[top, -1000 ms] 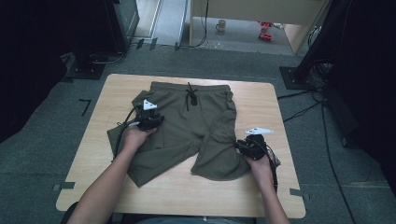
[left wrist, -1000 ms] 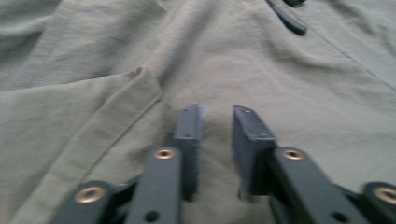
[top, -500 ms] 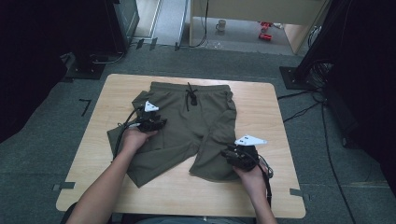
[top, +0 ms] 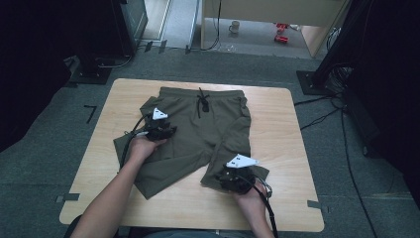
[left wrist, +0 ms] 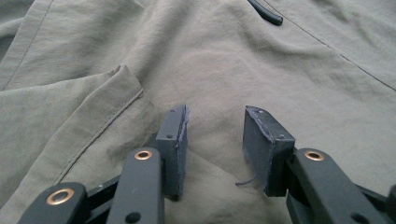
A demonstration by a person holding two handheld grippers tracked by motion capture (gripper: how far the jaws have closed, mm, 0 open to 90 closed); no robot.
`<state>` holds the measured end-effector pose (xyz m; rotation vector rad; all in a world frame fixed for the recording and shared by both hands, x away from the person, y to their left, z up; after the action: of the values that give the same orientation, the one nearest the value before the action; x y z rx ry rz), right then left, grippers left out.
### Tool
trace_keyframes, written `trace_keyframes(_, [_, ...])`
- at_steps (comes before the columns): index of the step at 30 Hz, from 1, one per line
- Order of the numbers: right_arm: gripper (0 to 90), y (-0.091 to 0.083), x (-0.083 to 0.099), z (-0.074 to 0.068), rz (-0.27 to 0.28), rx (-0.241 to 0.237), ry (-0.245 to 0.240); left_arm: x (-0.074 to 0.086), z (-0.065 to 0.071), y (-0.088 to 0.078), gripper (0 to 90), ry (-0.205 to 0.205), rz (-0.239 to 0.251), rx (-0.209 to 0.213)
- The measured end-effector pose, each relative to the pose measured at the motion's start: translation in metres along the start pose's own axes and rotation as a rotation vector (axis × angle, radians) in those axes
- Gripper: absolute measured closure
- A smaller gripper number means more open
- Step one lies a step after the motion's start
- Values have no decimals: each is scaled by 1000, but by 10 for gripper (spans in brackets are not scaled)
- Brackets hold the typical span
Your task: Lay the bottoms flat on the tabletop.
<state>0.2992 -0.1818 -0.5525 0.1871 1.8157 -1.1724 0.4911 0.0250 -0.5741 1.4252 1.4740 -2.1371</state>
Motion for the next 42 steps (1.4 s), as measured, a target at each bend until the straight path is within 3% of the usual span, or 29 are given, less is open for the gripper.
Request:
trace_keyframes(7, [424, 17, 7, -24, -26, -37, -30, 0, 0, 0, 599, 6, -3, -10])
trace_keyframes(12, [383, 29, 10, -33, -36, -53, -31, 0, -1, 0, 600, 2, -2, -7])
trace_keyframes(15, [381, 34, 10, -37, -21, -37, -40, 0, -1, 0, 599, 6, -5, -14])
trace_keyframes(18, [491, 35, 10, -38, -13, 11, -110, 1, -5, -1, 599, 16, -7, -36])
trace_keyframes(21, [749, 34, 11, -37, 19, 7, -109, 1, -8, -2, 600, 4, -5, -38])
trace_keyframes(23, [848, 32, 10, -35, -1, 15, -113, 2, -10, -2, 604, 1, 0, -40])
trace_keyframes(25, [879, 27, 6, -31, -4, 14, -97, 2, -10, -3, 606, 1, 0, -40])
trace_keyframes(29, [882, 7, -9, -18, 58, 27, -61, 2, -13, -3, 607, 4, 0, -49])
trace_keyframes(36, [884, -31, -25, 25, 127, 107, -9, 4, -26, -7, 616, -23, 11, -71])
trace_keyframes(42, [885, -54, -24, 62, 146, 175, 38, 6, -37, -10, 617, -28, 10, -98])
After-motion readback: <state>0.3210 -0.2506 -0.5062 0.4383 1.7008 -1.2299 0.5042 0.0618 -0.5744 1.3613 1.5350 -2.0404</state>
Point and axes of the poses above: each handheld gripper's, and its own axes: y roughly forward along the jaws, x roughly out of its underside, z roughly to its right, the point moved 9 cm from there along y, roughly forward along the jaws, and after that the axes turned 2 degrees about z, right-handed, at the moved point
